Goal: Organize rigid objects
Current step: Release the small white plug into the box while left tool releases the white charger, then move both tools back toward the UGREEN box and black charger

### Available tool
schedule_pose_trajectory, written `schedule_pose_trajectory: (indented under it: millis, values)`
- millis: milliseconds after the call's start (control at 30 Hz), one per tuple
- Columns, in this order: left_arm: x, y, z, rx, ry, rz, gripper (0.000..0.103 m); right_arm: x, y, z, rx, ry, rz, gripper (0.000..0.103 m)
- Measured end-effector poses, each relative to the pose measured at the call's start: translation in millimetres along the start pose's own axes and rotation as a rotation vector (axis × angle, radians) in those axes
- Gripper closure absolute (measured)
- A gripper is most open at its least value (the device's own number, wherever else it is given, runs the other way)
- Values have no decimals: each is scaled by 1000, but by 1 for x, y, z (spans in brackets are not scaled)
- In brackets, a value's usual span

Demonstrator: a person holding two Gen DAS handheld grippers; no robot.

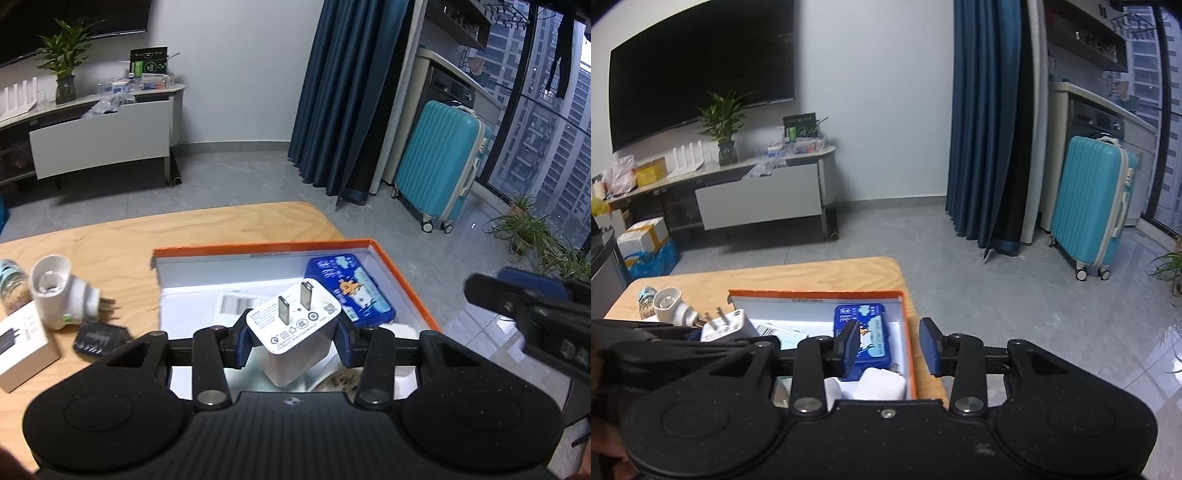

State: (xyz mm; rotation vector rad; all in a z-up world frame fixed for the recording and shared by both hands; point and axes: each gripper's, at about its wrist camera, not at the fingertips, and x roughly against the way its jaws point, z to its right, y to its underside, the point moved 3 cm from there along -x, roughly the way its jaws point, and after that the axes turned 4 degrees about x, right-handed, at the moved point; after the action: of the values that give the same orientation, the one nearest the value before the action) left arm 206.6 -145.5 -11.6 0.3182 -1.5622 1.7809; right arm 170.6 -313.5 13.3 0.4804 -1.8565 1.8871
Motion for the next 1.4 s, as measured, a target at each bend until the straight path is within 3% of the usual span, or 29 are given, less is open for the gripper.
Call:
schedule_pose_trajectory:
  millis: [133, 200, 267, 400, 633, 800, 1400]
  values:
    - [-11, -7, 9, 0, 45, -18, 58, 10, 0, 1, 4, 10, 19, 52]
    - [-11, -10, 9, 9, 58, -25, 38, 14, 0, 1, 2, 8, 25, 52]
    - [-5, -12, 6, 14, 61, -8, 37, 18, 0, 0, 6, 7, 29, 51]
    - [11, -11, -3, 30, 31, -4, 30, 25, -1, -6, 5, -3, 38, 48]
    - [47, -3, -25, 33, -73, 11, 17, 38, -1, -28, 28, -44, 49, 29]
    - [72, 5, -46, 50, -119, 21, 8, 44, 0, -51, 58, -88, 39, 24]
    - [127, 33, -135, 216, -296, 44, 3, 43, -1, -134, 152, -237, 9, 22]
